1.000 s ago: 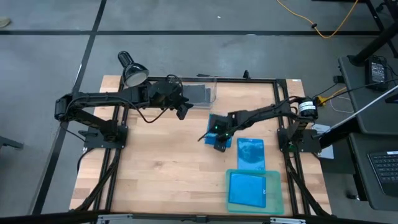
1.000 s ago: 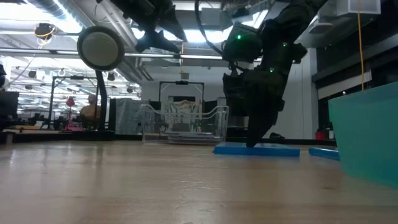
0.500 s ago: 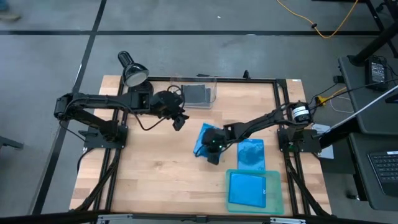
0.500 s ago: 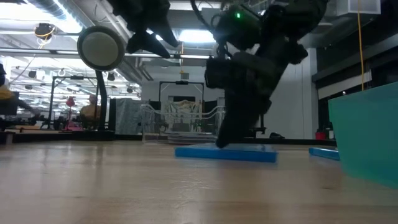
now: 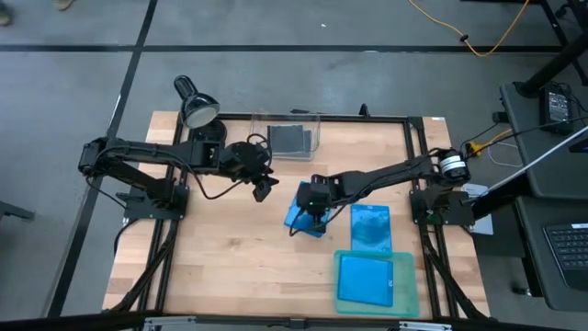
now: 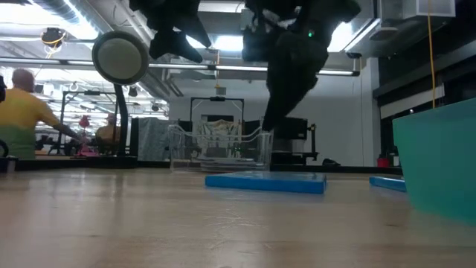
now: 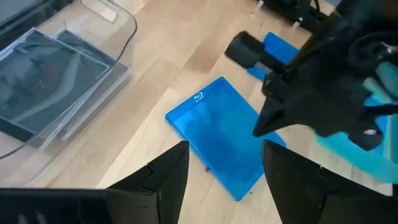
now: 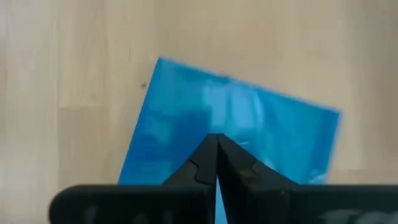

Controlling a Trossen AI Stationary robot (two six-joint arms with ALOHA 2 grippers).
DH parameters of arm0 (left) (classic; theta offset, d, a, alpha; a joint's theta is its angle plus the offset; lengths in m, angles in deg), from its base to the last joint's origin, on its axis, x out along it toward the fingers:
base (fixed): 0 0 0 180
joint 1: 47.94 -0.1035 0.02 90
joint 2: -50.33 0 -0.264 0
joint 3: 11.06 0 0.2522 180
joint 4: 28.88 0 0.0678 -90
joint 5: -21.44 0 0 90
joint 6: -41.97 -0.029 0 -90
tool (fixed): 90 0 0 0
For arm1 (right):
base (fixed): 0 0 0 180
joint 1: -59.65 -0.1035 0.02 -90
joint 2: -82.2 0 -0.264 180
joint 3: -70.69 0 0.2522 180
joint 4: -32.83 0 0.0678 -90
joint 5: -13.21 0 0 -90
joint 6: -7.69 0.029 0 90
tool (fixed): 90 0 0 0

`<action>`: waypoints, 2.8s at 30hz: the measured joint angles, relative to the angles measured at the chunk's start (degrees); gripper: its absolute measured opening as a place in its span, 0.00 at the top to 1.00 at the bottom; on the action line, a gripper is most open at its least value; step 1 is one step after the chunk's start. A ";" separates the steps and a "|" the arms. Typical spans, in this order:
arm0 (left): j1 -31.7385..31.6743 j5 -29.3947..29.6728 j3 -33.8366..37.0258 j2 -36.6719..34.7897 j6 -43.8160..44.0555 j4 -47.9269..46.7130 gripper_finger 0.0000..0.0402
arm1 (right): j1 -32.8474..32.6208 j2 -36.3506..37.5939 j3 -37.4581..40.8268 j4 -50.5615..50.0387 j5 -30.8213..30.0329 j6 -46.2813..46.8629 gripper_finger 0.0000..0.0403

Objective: Pick & place jewel cases by type
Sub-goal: Put the top blue cd case into the green bin

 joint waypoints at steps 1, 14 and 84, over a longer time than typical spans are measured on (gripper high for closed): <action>0.00 0.24 0.00 0.02 0.40 0.05 0.52 | -0.21 0.60 -0.11 0.21 -1.26 -0.67 0.97; -0.02 2.50 0.35 0.02 3.80 -1.82 0.52 | 2.60 5.04 1.57 -7.62 -6.80 -7.54 0.97; -0.17 -14.51 0.37 34.56 16.57 19.10 0.52 | 0.87 8.07 27.95 16.43 3.87 15.43 0.97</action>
